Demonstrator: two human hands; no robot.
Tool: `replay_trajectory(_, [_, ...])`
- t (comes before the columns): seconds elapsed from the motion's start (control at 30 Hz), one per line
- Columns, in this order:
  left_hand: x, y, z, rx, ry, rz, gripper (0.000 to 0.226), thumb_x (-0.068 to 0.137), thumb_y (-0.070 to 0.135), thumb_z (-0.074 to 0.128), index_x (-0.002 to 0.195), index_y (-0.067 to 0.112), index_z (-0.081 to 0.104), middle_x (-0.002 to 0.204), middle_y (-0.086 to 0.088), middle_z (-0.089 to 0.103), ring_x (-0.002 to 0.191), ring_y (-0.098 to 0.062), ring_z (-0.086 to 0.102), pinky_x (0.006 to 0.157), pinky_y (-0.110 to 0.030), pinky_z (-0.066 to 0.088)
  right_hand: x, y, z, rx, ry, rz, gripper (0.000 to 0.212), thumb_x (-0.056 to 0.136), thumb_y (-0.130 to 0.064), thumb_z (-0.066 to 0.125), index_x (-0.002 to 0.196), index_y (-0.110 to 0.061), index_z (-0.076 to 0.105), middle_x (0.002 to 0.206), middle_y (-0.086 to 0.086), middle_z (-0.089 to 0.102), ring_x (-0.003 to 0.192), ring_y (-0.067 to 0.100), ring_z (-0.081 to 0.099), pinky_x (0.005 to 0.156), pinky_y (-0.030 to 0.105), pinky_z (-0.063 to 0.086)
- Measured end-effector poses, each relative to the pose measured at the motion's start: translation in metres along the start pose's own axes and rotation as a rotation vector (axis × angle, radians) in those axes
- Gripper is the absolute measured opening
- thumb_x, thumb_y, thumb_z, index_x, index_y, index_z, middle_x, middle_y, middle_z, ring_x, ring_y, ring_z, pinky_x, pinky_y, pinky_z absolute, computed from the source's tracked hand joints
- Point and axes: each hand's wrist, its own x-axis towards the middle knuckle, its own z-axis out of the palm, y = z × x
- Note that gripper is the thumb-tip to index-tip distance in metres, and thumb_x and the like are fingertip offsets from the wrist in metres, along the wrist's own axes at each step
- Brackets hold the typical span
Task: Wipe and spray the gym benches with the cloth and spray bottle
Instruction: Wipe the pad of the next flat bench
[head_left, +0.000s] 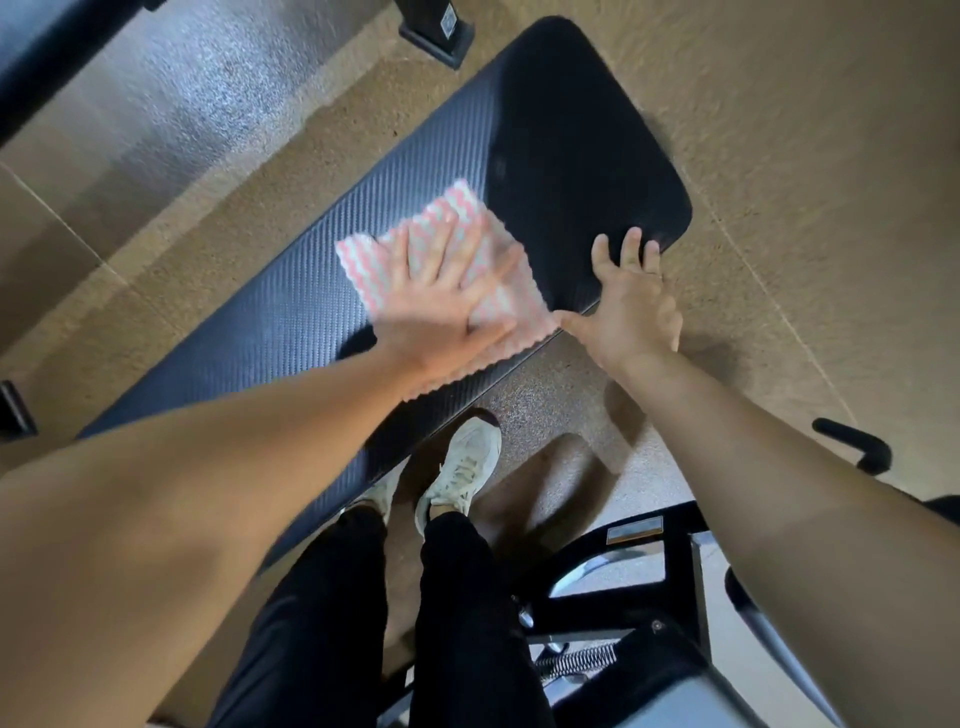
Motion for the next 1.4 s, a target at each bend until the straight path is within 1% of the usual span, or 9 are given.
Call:
replay_trajectory(0.3, [0.081,-0.023,-0.032,-0.034,0.053,-0.123,0.077,0.1,0.069,0.021,0.164,0.031,0.0,0.173,-0.01,-0.002,0.158,-0.037,-0.002,0.122,-0.069,0.001,0.007,0.0,-0.002,-0.072,-0.017,0.012,0.101,0.082,-0.064,0.07,0.16,-0.025,0.019,0.169,0.011,0.012,0.156,0.033,0.01,0.122,0.055,0.024])
replay_trajectory(0.47, [0.047,-0.001,-0.02,0.002,-0.002,0.054,0.078,0.1,0.069,0.023,0.164,0.033,-0.004,0.173,-0.012,-0.003,0.157,-0.042,0.005,0.121,-0.071,0.004,0.001,0.006,-0.002,0.035,-0.034,0.01,0.098,0.081,-0.065,0.071,0.16,-0.032,0.022,0.171,0.003,0.008,0.157,0.024,0.006,0.119,0.06,0.024])
replay_trajectory(0.57, [0.026,0.023,-0.011,-0.027,-0.065,0.154,0.076,0.101,0.068,0.024,0.164,0.035,-0.003,0.173,-0.008,-0.008,0.155,-0.044,0.012,0.119,-0.072,0.008,0.0,0.017,-0.011,0.135,-0.02,-0.022,0.076,0.089,-0.05,0.07,0.155,-0.033,0.037,0.169,-0.001,0.019,0.156,0.02,0.015,0.115,0.049,0.034])
replay_trajectory(0.7, [0.017,0.043,-0.001,-0.003,-0.076,0.206,0.075,0.102,0.066,0.026,0.165,0.033,0.001,0.173,-0.007,-0.009,0.158,-0.039,-0.009,0.121,-0.07,-0.002,0.007,0.056,-0.026,0.488,0.217,-0.016,0.026,0.091,-0.022,0.07,0.117,-0.024,0.076,0.139,-0.004,0.064,0.128,0.013,0.06,0.113,0.041,0.043])
replay_trajectory(0.77, [0.027,0.046,-0.002,0.001,-0.053,0.25,0.073,0.102,0.065,0.028,0.165,0.035,0.006,0.173,-0.006,-0.004,0.158,-0.038,-0.006,0.121,-0.07,-0.003,0.014,0.071,-0.034,0.534,0.34,0.074,0.032,0.09,-0.021,0.07,0.122,-0.024,0.073,0.131,-0.004,0.069,0.117,0.013,0.065,0.107,0.041,0.048])
replay_trajectory(0.9, [0.073,0.045,-0.018,0.03,-0.036,0.344,0.073,0.101,0.069,0.026,0.163,0.04,0.003,0.174,-0.003,-0.002,0.158,-0.037,0.004,0.12,-0.072,0.003,0.032,0.078,-0.041,0.709,0.186,0.21,0.055,0.091,-0.023,0.072,0.143,-0.03,0.056,0.132,-0.015,0.064,0.112,0.004,0.062,0.101,0.022,0.043])
replay_trajectory(1.1, [0.162,0.041,-0.049,-0.004,0.084,-0.005,0.071,0.1,0.07,0.02,0.162,0.042,0.002,0.173,-0.006,0.003,0.157,-0.043,0.005,0.117,-0.077,0.003,0.043,0.078,-0.031,0.925,0.172,0.226,0.049,0.09,-0.009,0.074,0.136,-0.025,0.063,0.106,-0.019,0.066,0.09,-0.008,0.064,0.087,0.004,0.047])
replay_trajectory(1.2, [0.202,0.041,-0.066,0.007,0.076,-0.207,0.068,0.1,0.068,0.013,0.162,0.042,0.004,0.173,-0.006,-0.003,0.156,-0.045,-0.004,0.115,-0.079,0.003,0.047,0.082,-0.028,0.939,0.161,0.203,0.048,0.088,-0.012,0.075,0.133,-0.026,0.065,0.112,-0.014,0.07,0.094,-0.005,0.066,0.094,0.018,0.053])
replay_trajectory(1.4, [0.209,0.065,-0.064,0.012,0.063,-0.148,0.067,0.101,0.064,0.018,0.162,0.035,0.021,0.172,-0.014,0.006,0.156,-0.046,0.006,0.12,-0.072,0.006,0.05,0.09,-0.029,0.989,0.117,0.217,0.047,0.086,-0.011,0.078,0.131,-0.02,0.067,0.113,-0.008,0.073,0.094,0.001,0.069,0.093,0.023,0.055])
